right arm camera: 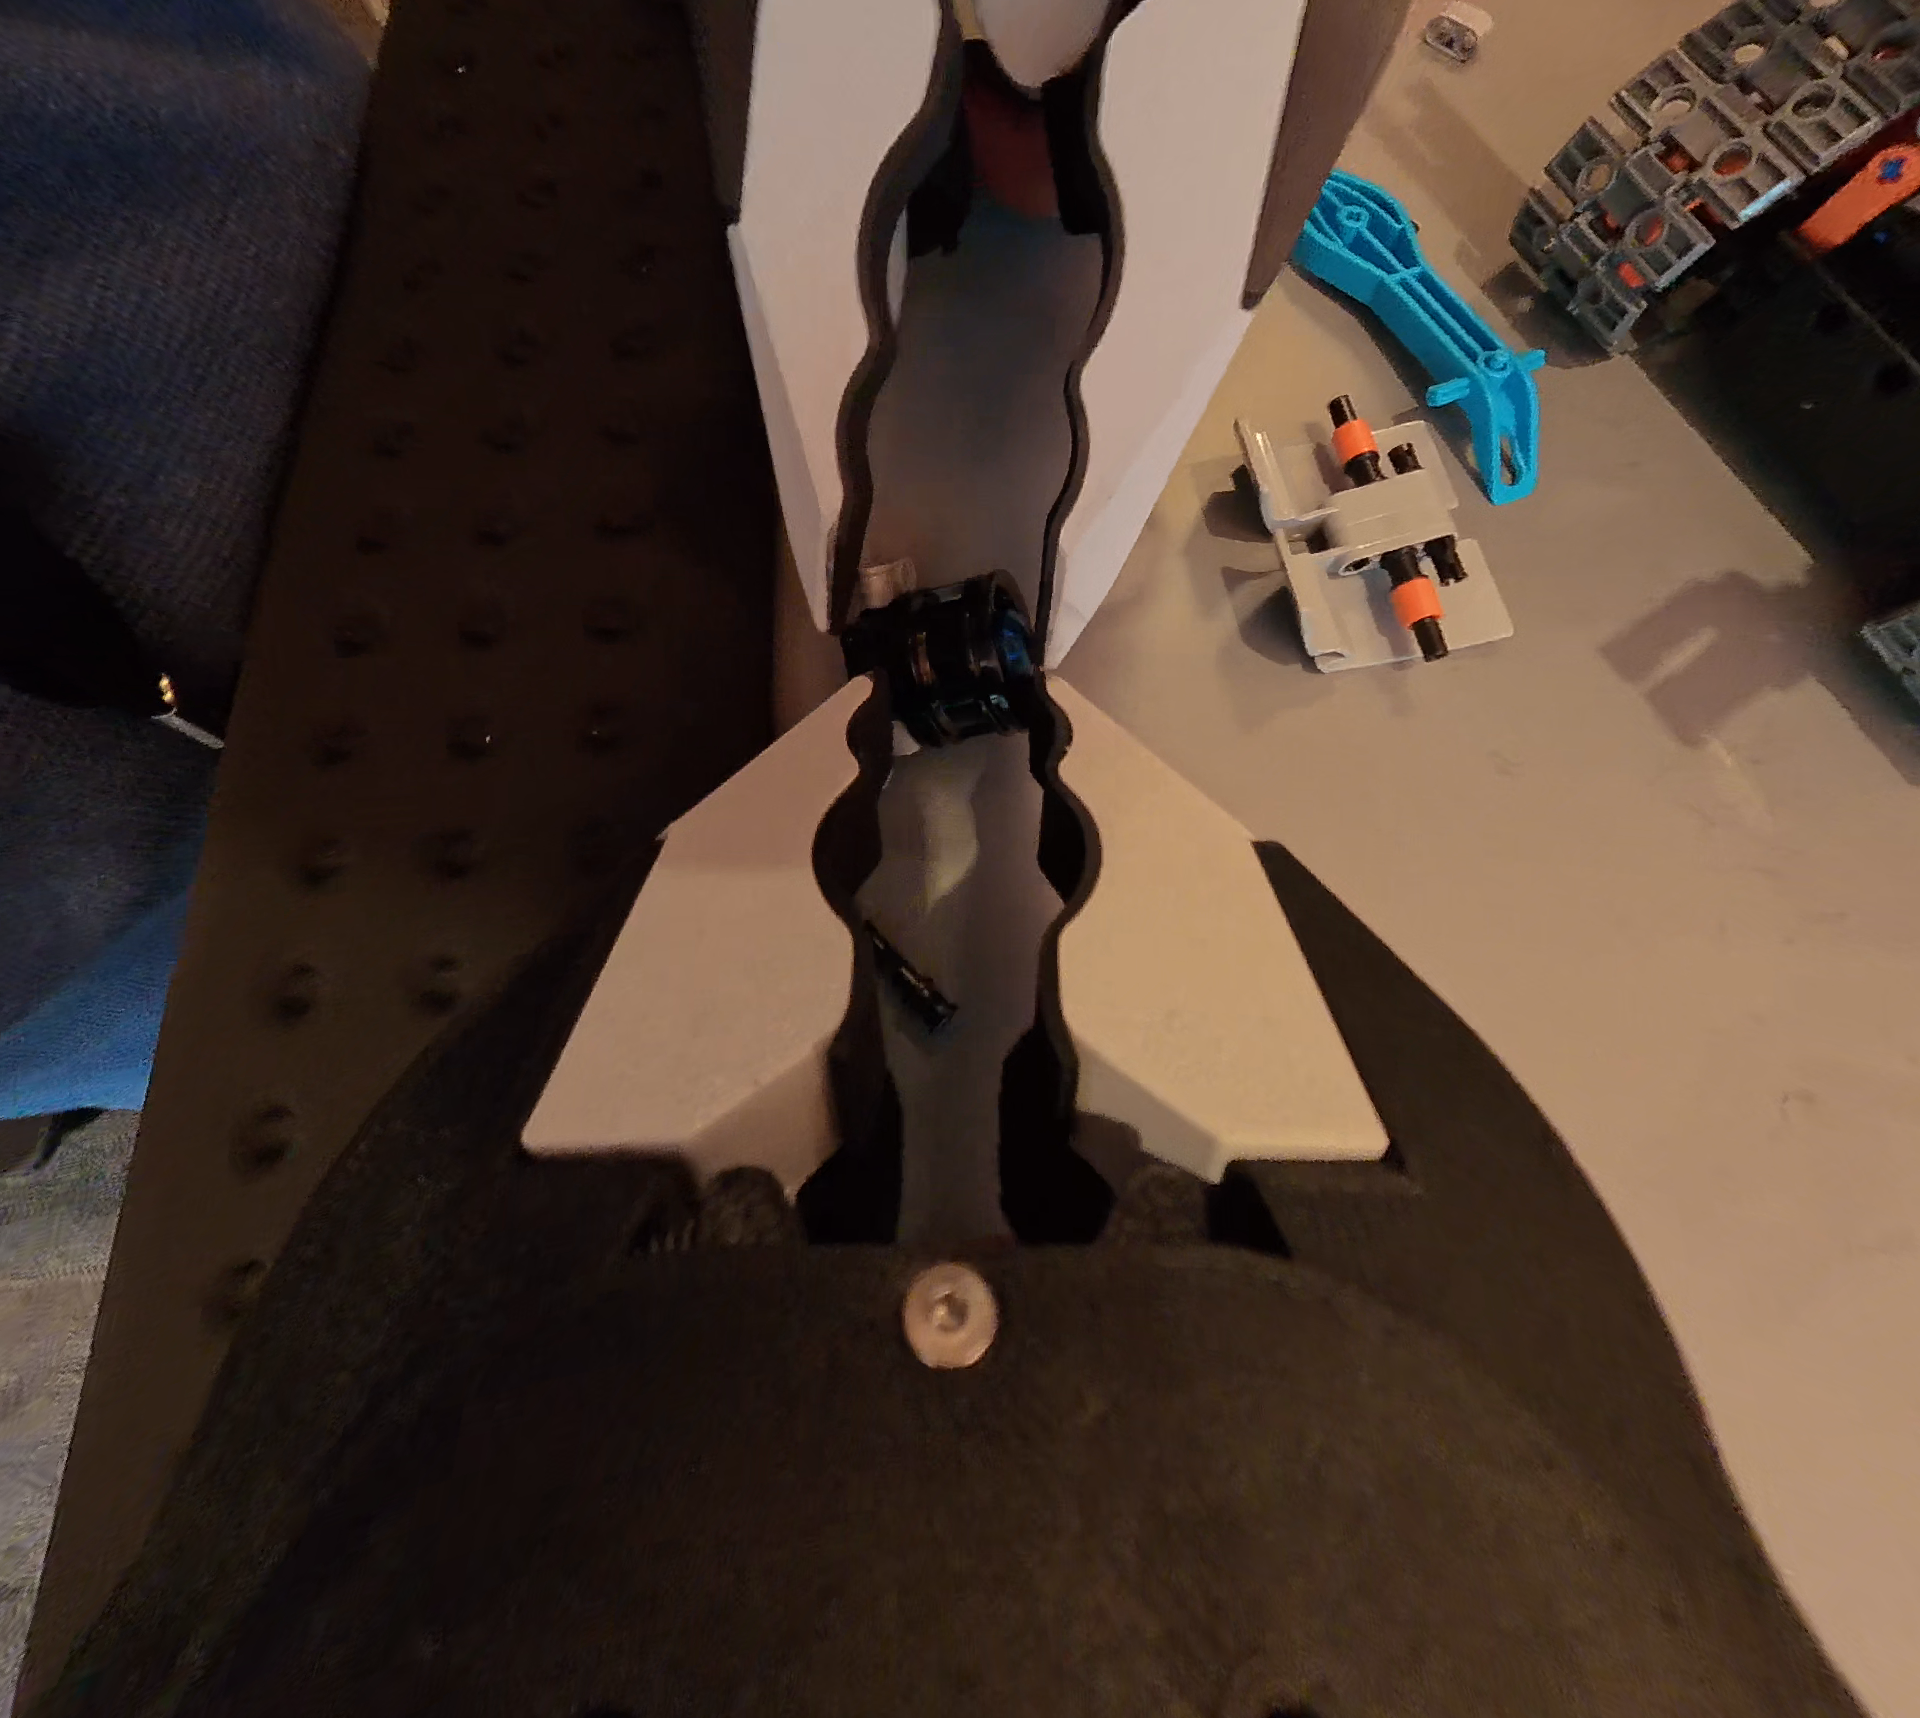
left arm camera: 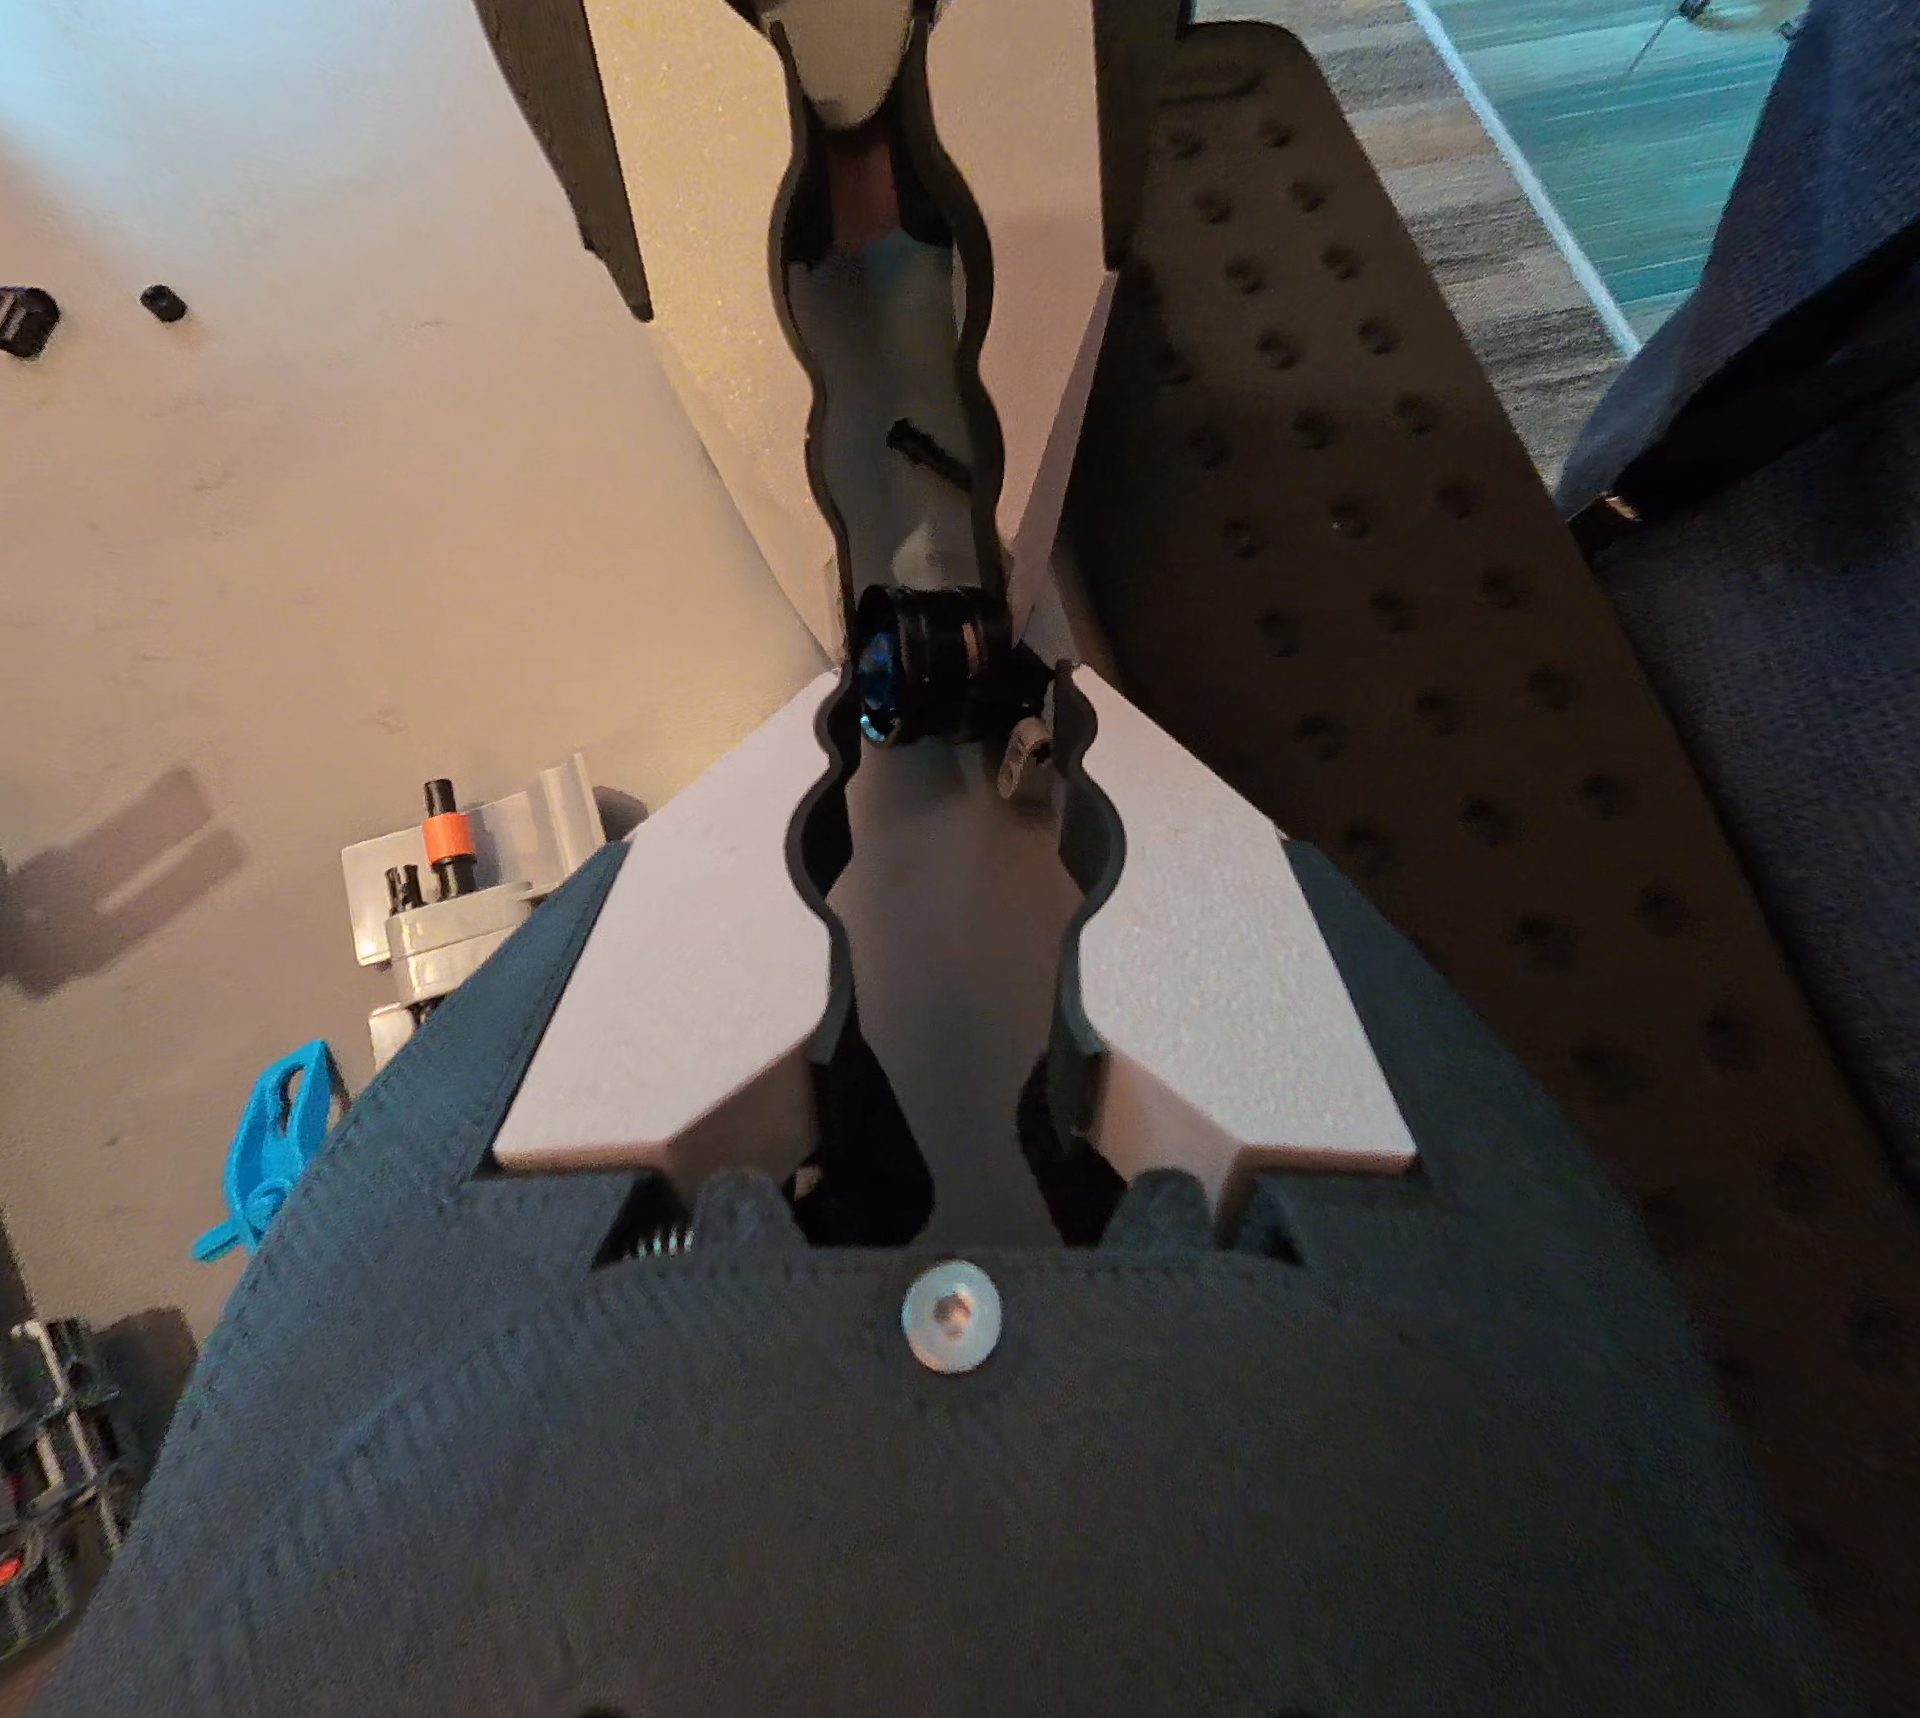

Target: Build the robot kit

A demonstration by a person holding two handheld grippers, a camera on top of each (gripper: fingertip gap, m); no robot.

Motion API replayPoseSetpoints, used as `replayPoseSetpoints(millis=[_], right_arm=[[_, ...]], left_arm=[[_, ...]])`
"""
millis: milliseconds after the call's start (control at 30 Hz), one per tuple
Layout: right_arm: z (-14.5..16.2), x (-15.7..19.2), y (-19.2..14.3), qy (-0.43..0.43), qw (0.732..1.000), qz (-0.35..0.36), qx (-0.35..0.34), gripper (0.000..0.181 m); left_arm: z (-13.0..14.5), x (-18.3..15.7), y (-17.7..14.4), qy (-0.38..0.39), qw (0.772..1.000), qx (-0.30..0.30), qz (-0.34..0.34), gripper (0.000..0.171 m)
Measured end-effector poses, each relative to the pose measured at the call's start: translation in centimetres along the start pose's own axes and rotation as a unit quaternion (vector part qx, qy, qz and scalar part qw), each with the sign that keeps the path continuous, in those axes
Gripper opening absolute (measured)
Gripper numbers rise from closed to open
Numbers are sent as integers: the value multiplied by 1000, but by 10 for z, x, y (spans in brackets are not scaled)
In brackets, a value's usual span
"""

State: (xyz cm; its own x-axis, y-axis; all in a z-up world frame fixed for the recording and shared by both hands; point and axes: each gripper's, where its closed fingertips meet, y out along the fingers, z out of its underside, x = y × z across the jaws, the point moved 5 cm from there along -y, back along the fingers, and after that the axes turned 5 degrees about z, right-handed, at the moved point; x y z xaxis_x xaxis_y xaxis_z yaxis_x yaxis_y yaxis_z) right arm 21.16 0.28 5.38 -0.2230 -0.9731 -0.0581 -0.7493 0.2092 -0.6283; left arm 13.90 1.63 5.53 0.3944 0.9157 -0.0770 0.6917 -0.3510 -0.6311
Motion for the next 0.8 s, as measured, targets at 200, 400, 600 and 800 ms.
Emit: replayPoseSetpoints(millis=[200,400,600,800], right_arm=[[1,0,0,13,1000,3,-6,23],[1,2,0,1,1000,-4,0,22],[0,2,0,-10,1000,-5,10,22],[-6,-3,-2,14,1000,16,-19,39]], left_arm=[[1,0,2,3,1000,1,-10,35],[0,-4,3,20,1000,9,-20,34],[0,-4,4,22,1000,8,-20,34],[0,4,-4,94,992,39,-80,34]])
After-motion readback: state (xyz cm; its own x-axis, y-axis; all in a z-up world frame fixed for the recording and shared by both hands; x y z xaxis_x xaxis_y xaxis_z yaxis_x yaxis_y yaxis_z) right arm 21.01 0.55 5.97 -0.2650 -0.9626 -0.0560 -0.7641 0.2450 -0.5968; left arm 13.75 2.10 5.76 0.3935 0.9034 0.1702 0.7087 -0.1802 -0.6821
